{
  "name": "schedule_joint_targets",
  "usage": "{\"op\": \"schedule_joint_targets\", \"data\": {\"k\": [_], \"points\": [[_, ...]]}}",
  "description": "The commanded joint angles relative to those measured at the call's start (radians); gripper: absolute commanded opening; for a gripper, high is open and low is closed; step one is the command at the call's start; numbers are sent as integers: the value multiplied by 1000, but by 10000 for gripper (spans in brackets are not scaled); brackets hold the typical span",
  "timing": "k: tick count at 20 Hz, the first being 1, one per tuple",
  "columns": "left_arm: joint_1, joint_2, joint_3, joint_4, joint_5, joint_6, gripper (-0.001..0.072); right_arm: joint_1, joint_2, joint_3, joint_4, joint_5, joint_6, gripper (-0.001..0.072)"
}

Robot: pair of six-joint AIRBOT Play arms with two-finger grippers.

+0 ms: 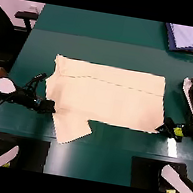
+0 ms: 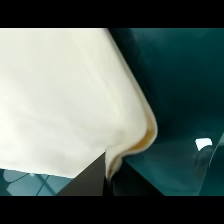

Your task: Fold the shirts.

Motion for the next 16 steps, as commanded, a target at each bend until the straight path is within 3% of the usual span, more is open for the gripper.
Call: {"op": "schedule_joint_targets", "data": {"k": [1, 6, 9, 12, 16], "points": [[0, 73, 36, 94, -103, -30, 21, 19, 105, -1, -21, 30, 0, 16], [0, 303, 38, 100, -341, -100, 22, 24, 319, 116, -239, 261, 6, 15], [0, 354, 61, 81, -412, -126, 21, 76, 426, 184, -270, 323, 51, 15], [0, 311, 132, 104, -286, -107, 21, 163, 420, 244, -269, 299, 87, 15], [0, 83, 243, 171, -61, -9, 22, 295, 198, 379, -269, 162, 110, 15]]}}
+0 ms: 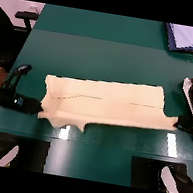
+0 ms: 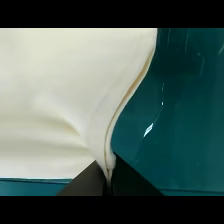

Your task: Fold the shirts.

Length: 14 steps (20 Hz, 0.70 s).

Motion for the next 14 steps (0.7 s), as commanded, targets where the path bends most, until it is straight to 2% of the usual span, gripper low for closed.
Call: {"op": "schedule_joint_targets", "data": {"k": [1, 5, 7, 11, 12, 13, 14], "points": [[0, -191, 98, 39, 214, 96, 23, 103, -172, 126, -8, -99, 21, 15], [0, -493, 225, 39, 376, 163, 24, 164, -472, 322, 1, -178, 29, 15], [0, -610, 277, 39, 445, 163, 25, 175, -594, 414, 1, -184, 29, 15], [0, -721, 340, 39, 536, 161, 26, 158, -758, 561, 67, -188, 27, 17], [0, -724, 348, 39, 545, 161, 45, 150, -786, 591, 100, -188, 26, 18], [0, -723, 360, 39, 548, 158, 305, 137, -807, 618, 137, -189, 0, 77], [0, -723, 377, 39, 543, 158, 487, 125, -822, 640, 180, -186, -27, 261]]}}
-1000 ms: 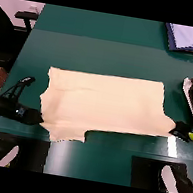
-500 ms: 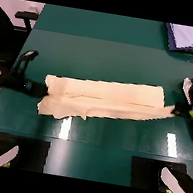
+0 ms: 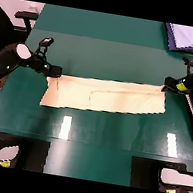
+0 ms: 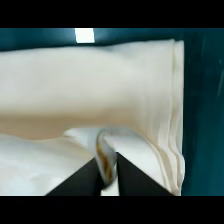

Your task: Fold the shirts.

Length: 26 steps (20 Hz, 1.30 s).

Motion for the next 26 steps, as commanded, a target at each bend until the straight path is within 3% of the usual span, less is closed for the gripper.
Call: {"op": "schedule_joint_targets", "data": {"k": [1, 5, 6, 7, 8, 9, 10, 11, 16, 18, 19, 22, 23, 26], "points": [[0, -35, 65, -1, 21, 3, 507, -41, -86, 100, 146, 11, -74, 402], [0, -35, 158, -16, -118, 3, 478, -141, -77, 73, 206, 104, -177, 413], [0, -35, 162, -25, -140, 3, 478, -176, -67, 32, 206, 109, -187, 472], [0, -36, 161, -38, -155, 3, 477, -207, -60, -9, 207, 106, -193, 584], [0, -36, 161, -55, -163, 3, 476, -243, -57, -51, 206, 102, -202, 633], [0, -36, 161, -77, -166, 3, 365, -275, -58, -91, 207, 96, -206, 633], [0, -36, 161, -97, -166, 3, 104, -301, -58, -128, 209, 80, -216, 633], [0, -36, 161, -112, -164, 4, 32, -317, -63, -159, 209, 69, -234, 633], [-5, -43, 149, -227, -129, 3, 32, -288, -142, -203, 287, 53, -312, 621], [-40, -51, 149, -226, -104, 3, 24, -242, -179, -183, 340, 40, -329, 558], [-68, -59, 149, -227, -86, 3, 24, -214, -195, -165, 345, 38, -329, 488], [-181, -111, 150, -231, -32, 2, 24, -150, -205, -125, 332, 39, -334, 52], [-216, -137, 156, -239, -16, -2, 24, -138, -194, -108, 330, 41, -338, 15], [-305, -230, 209, -283, 39, -5, 23, -132, -105, -49, 344, 60, -331, 15]]}}
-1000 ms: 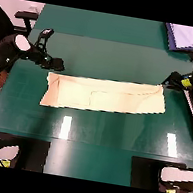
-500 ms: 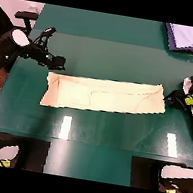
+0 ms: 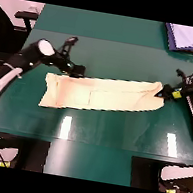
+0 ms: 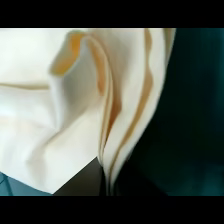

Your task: Fold the shirts.

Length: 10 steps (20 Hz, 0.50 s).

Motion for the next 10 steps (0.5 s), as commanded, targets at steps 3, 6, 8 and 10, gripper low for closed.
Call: {"op": "schedule_joint_targets", "data": {"k": [3, 6, 8, 10], "points": [[-147, -174, 150, -42, 68, -4, 23, 40, 175, 126, 158, 51, 10, 14], [-199, -274, 251, -43, 66, -5, 23, 105, 269, 201, 253, 47, 31, 15], [-224, -328, 297, -48, 55, -6, 23, 168, 298, 258, 254, 47, 66, 15], [-241, -365, 319, -58, 55, -19, 23, 238, 306, 316, 255, 47, 91, 15]]}}
